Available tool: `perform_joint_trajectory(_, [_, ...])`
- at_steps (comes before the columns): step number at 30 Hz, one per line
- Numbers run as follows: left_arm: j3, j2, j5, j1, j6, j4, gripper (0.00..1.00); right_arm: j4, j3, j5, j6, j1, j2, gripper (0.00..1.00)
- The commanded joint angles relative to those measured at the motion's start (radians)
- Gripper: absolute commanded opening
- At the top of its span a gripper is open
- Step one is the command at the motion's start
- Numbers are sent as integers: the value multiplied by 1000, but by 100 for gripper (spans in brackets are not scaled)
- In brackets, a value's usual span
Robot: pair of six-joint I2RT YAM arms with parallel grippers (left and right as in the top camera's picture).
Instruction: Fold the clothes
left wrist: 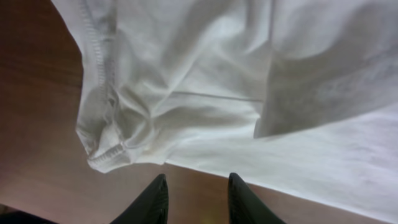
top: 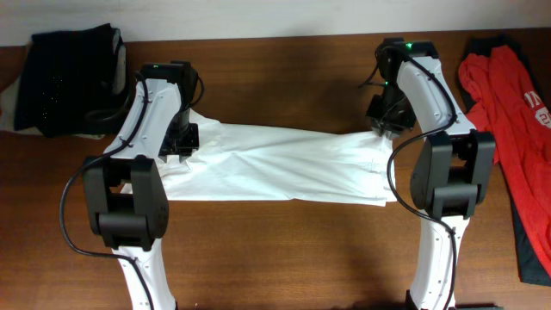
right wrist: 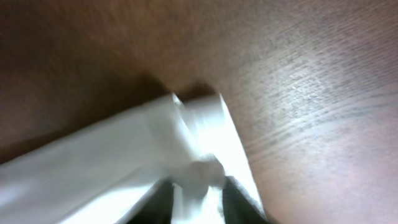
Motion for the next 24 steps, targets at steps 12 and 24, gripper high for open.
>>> perform_joint_trajectory(12, [-3, -12, 259, -21, 134, 338, 47, -2, 10, 26, 2, -6, -32, 99])
perform_joint_trajectory(24, [-3, 32, 188, -60, 470, 267, 53, 16, 10, 27, 2, -6, -32, 99])
